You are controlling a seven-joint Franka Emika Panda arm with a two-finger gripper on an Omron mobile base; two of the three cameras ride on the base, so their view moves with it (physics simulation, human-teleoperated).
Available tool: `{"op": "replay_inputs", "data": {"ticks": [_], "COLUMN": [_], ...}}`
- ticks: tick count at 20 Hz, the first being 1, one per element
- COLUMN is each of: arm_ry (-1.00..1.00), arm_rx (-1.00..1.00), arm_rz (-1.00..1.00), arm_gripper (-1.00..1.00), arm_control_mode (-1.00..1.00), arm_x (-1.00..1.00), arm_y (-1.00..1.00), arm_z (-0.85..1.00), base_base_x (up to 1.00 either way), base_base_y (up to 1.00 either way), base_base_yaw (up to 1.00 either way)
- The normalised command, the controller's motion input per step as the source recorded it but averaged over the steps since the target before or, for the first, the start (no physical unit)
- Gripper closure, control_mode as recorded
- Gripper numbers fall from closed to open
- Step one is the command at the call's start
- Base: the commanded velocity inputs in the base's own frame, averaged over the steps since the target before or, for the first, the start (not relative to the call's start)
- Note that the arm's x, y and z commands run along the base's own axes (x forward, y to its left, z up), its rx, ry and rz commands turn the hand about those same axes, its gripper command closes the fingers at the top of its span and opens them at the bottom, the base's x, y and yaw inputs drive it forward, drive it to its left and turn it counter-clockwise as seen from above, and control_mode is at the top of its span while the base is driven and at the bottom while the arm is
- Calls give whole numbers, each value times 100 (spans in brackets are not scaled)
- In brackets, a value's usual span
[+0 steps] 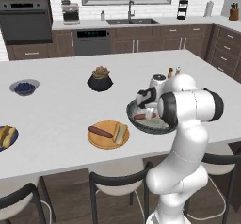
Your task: Place one bun and one sausage from the bowl on each plate.
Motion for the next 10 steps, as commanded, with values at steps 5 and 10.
{"op": "replay_inputs", "data": {"ticks": [5,10], "arm_ry": [0,0], "arm_rx": [0,0], "arm_rz": [7,8], "arm_gripper": [-100,-100], "arm_control_mode": [-100,-100], "arm_x": [-4,8], "arm_y": [6,1], "arm_z": [-25,-13], "base_base_x": [0,0], "base_base_y": [0,0], "base_base_yaw": [0,0]}}
